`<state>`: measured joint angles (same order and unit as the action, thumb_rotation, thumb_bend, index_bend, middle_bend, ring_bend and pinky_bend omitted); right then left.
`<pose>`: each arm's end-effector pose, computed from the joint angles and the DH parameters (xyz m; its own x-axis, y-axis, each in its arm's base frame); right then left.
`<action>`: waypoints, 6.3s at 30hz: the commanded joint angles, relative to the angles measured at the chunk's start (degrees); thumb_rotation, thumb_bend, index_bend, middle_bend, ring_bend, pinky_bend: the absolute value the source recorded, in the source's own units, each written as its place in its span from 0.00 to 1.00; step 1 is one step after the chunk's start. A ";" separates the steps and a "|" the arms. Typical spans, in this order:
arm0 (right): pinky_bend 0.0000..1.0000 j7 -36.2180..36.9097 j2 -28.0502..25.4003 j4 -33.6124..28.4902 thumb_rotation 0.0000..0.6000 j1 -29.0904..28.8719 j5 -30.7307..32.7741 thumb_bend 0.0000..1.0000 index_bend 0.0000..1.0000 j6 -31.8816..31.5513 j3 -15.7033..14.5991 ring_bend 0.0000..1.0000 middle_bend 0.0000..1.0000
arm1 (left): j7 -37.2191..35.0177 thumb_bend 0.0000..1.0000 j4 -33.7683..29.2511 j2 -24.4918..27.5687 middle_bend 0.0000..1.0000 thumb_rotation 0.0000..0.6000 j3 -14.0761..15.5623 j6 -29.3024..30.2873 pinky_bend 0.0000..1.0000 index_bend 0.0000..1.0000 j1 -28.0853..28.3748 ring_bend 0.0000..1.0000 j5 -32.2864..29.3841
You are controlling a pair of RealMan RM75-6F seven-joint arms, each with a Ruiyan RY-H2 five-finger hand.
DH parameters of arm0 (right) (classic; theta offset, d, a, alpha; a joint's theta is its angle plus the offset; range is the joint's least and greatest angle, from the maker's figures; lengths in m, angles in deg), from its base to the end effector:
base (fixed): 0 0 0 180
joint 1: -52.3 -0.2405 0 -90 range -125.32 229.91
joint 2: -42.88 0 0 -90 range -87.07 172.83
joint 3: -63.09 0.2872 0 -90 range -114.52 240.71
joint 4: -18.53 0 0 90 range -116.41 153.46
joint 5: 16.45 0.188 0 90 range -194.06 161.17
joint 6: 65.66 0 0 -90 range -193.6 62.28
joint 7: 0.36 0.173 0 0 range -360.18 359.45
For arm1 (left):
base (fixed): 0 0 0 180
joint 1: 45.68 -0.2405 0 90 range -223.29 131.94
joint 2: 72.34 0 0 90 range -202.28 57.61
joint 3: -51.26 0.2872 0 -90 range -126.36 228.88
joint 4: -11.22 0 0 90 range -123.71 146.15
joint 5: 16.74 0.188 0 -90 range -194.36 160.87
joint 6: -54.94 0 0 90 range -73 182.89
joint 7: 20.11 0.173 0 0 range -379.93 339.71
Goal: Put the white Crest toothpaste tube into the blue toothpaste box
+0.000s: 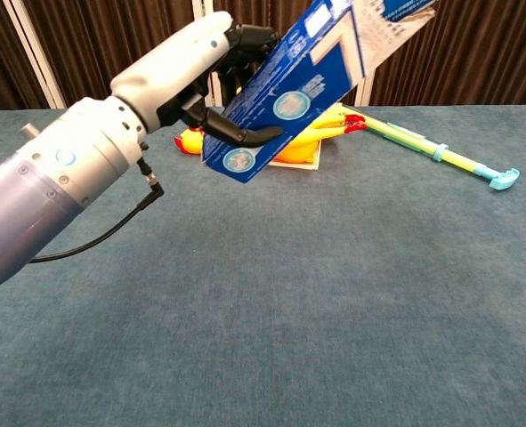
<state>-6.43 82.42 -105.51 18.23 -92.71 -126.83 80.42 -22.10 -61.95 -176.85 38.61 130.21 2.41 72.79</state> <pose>-0.0889 -0.3179 0.2468 0.4109 -0.0305 0.9112 -0.7986 -0.4942 0.3435 -0.0423 0.3642 -0.0225 0.0279 0.0329 0.9991 0.7205 -0.6935 0.0028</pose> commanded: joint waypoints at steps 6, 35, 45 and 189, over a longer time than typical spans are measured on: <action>0.75 1.08 0.27 0.51 1.00 0.56 -1.10 0.63 1.00 -0.85 -0.22 0.79 0.86 | 7.43 0.41 -6.45 1.33 0.56 1.00 -2.30 -4.36 0.55 0.39 1.37 0.53 -3.98; 0.73 0.26 1.79 2.56 1.00 0.41 -6.87 0.63 0.88 -3.08 -0.22 0.68 0.82 | 8.28 0.41 1.08 -8.56 0.56 1.00 -8.11 -5.89 0.55 0.39 8.11 0.53 -6.30; 0.63 -1.65 4.19 4.23 1.00 1.25 -7.97 0.41 0.50 -7.71 0.50 0.43 0.57 | 8.30 0.41 1.81 -9.23 0.56 1.00 -7.96 -5.44 0.55 0.39 8.94 0.53 -5.63; 0.39 -9.46 16.86 17.43 1.00 7.27 -9.60 0.31 0.00 -24.89 2.55 0.20 0.34 | -25.54 0.44 0.97 -8.51 0.40 1.00 -15.59 32.64 0.48 0.25 3.32 0.38 4.61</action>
<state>-15.84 99.23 -88.04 25.55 -102.32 -151.76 82.96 -47.21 -60.42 -185.58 23.55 162.28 6.02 77.71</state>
